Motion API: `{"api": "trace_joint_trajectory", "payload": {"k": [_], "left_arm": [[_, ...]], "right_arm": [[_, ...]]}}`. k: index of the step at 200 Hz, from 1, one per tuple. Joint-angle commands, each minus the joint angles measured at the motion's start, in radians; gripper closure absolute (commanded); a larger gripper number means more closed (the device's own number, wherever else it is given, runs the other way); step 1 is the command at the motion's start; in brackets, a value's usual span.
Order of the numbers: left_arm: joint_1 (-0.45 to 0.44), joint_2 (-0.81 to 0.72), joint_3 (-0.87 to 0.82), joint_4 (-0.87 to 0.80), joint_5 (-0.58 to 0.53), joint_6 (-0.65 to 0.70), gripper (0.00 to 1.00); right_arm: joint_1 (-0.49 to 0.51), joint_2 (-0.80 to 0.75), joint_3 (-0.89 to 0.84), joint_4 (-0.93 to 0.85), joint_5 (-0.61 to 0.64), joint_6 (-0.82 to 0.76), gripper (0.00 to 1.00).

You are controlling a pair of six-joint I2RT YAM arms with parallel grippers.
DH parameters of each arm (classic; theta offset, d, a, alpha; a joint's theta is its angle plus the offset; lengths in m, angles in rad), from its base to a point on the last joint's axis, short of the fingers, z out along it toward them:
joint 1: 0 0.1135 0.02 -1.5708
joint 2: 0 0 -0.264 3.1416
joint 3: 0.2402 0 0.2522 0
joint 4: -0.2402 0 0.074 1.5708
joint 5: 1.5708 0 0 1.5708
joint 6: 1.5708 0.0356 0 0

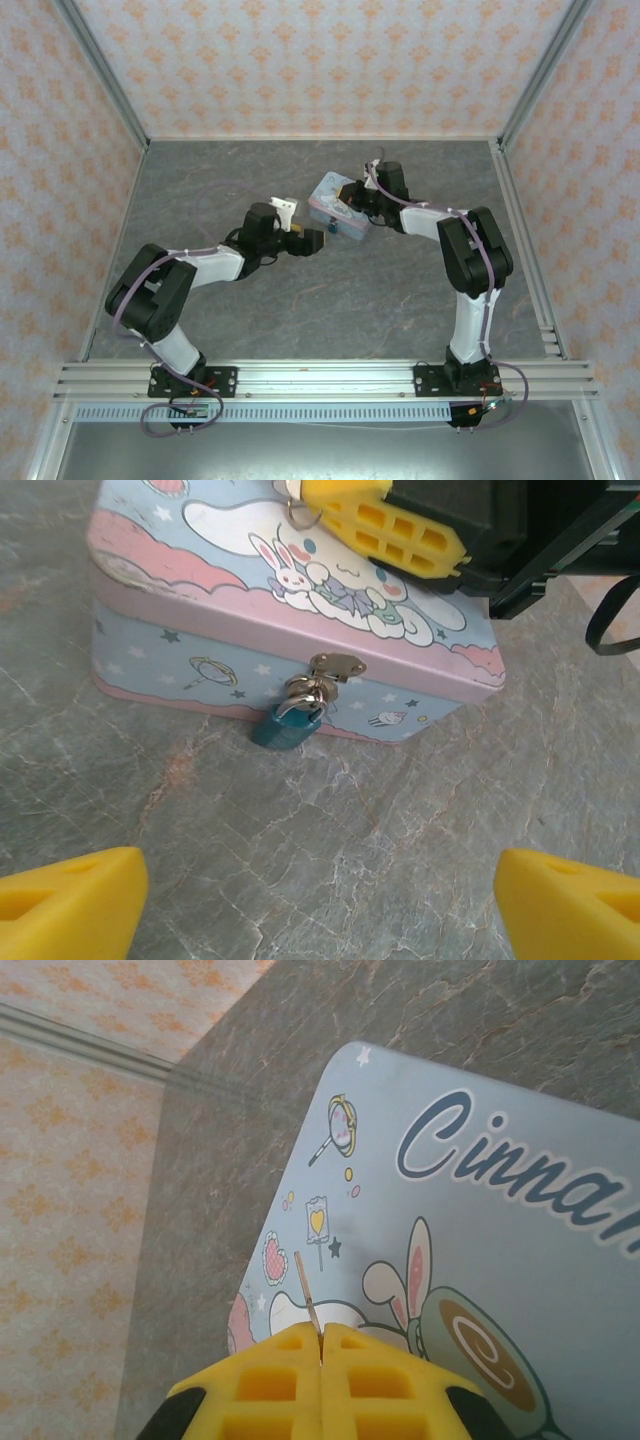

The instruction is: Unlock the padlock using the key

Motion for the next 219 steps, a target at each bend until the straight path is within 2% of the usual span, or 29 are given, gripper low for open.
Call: {"api": "trace_joint_trajectory", "payload": {"k": [1, 40, 142, 219], "left_arm": [[-0.008, 0.027, 0.014, 0.057, 0.048, 0.016, 0.14], [-0.012, 0.094, 0.038, 0.065, 0.079, 0.026, 0.2], [-0.012, 0.235, 0.146, 0.095, 0.083, 0.045, 0.26], [-0.016, 0.336, 0.192, 0.122, 0.127, 0.021, 0.38]], "right_arm": [[0.012, 0.02, -0.084, -0.095, -0.028, 0.006, 1.0], [0.039, 0.002, -0.136, -0.07, -0.024, 0.028, 1.0], [0.071, 0.0, -0.151, -0.05, -0.003, 0.04, 1.0], [0.075, 0.004, -0.151, -0.039, -0.007, 0.045, 1.0]]}}
